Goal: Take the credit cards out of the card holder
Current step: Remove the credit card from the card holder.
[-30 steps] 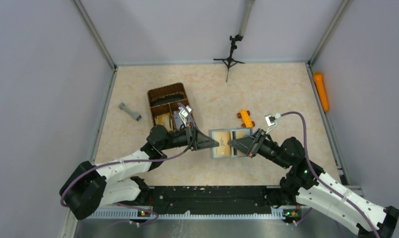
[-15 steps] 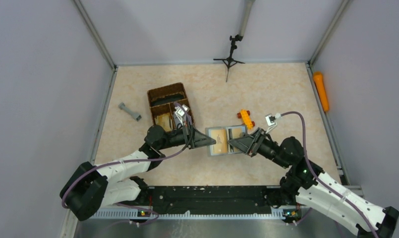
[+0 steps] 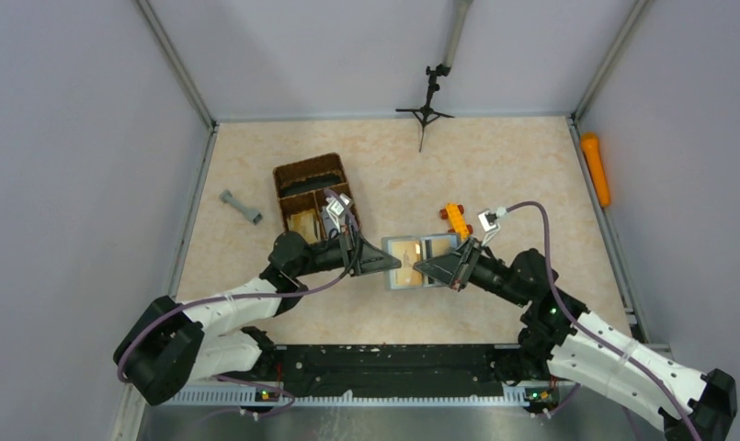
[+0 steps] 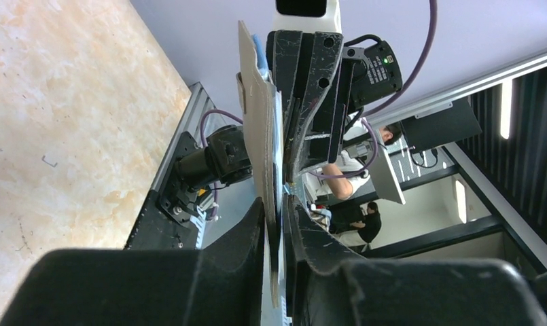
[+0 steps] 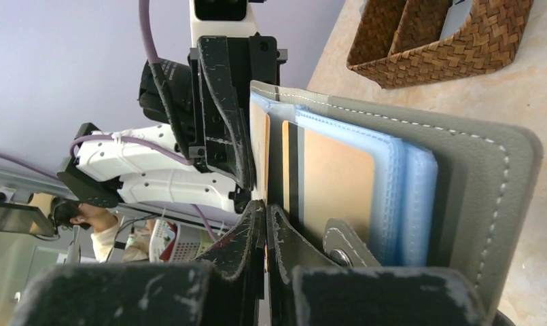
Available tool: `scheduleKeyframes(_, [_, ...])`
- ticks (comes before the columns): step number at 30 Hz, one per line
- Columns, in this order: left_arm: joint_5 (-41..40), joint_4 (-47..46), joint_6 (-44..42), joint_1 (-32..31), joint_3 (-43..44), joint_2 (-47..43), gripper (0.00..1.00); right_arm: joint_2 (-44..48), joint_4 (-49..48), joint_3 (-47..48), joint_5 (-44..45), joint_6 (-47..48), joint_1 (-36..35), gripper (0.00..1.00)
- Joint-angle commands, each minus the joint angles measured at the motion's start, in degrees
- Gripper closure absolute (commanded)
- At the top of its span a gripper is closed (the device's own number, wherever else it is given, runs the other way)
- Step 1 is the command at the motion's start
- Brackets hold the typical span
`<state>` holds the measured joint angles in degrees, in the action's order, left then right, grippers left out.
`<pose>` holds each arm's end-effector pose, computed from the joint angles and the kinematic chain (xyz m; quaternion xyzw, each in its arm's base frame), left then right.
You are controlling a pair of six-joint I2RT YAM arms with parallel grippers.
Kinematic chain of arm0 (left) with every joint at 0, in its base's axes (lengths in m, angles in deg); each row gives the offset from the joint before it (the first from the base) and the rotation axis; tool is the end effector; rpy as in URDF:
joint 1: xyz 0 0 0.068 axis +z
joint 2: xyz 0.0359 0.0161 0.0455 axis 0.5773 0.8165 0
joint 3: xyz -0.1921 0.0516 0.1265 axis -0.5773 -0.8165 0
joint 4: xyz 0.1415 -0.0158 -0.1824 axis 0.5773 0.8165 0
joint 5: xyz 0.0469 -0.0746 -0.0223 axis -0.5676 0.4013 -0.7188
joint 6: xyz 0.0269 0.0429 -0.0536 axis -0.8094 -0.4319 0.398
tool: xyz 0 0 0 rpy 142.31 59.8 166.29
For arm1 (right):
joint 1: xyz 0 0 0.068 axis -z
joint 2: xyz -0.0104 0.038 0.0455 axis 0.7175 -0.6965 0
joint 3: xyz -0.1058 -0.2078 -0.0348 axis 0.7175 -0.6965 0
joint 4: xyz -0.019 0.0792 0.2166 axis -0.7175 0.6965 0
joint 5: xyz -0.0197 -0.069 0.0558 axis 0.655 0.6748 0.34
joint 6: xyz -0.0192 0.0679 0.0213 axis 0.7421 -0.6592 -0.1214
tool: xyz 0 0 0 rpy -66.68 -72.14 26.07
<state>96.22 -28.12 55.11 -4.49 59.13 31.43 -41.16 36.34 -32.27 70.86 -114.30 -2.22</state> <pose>0.1585 -0.1844 0.2399 0.0871 0.6446 -0.7294 0.2117 0.1135 0.1450 0.2542 0.0061 0.7064 0.6148 0.3507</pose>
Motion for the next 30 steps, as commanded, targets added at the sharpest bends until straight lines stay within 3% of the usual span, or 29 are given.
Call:
scheduleKeyframes(1, [1.34,-7.29,0.88,-0.18,0.66,-0.02,0.81,1.79,-0.09,-0.21,2.29,0.22,0.57,1.0])
scheduleKeyframes(7, [0.69,-7.36,0.25,-0.07,0.22,-0.82,0.7,3.01,1.33,-0.32,2.54,0.3,1.34,1.0])
scheduleKeyframes(8, [0.66,-7.28,0.25,-0.12,0.15,-0.85,0.72,3.02,1.29,-0.39,2.38,0.31,1.48,1.0])
scheduleKeyframes(13, [0.49,-6.7,0.16,-0.1,0.09,-0.78,1.0,2.82,1.05,-0.39,1.73,0.23,1.66,1.0])
scheduleKeyframes(30, [-0.99,-5.95,0.82,0.89,-1.36,-3.49,1.0,6.96,8.82,0.49,2.15,2.59,4.74,1.0])
